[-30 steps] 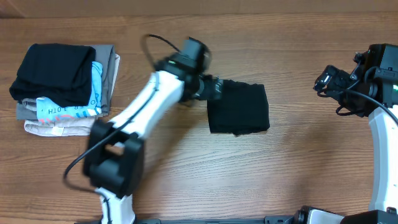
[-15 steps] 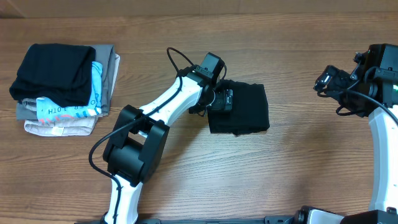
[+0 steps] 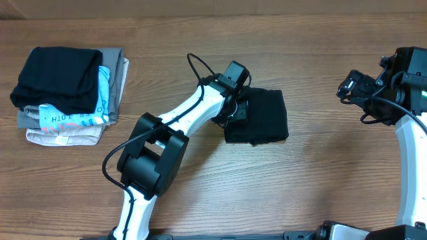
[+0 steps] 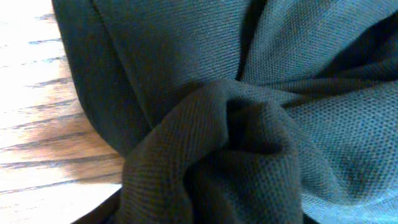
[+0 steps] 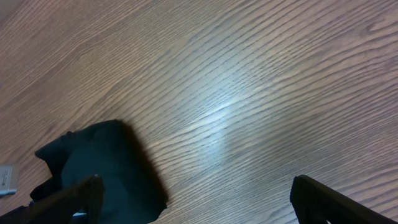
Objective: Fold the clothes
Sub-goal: 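Move the left gripper to the black folded bundle and grasp it, then lift the bundle with the left gripper and carry it left to the stack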
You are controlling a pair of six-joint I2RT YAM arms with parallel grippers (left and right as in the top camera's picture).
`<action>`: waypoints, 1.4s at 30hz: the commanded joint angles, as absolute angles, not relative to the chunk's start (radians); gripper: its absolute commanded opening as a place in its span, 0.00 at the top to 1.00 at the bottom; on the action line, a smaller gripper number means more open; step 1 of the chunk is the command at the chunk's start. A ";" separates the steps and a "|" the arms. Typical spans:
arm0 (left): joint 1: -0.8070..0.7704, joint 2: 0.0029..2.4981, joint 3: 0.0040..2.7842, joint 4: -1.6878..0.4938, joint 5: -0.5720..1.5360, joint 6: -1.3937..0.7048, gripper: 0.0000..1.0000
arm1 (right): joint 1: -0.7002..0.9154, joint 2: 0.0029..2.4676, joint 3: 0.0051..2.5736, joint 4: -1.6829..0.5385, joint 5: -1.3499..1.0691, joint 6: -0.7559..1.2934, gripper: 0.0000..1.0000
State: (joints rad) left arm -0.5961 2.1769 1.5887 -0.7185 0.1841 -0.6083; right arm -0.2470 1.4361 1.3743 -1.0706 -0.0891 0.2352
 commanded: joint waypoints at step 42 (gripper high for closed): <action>-0.204 1.803 2.002 -0.945 -0.289 -0.509 0.96 | -0.247 1.433 1.375 -1.068 -0.080 0.240 0.00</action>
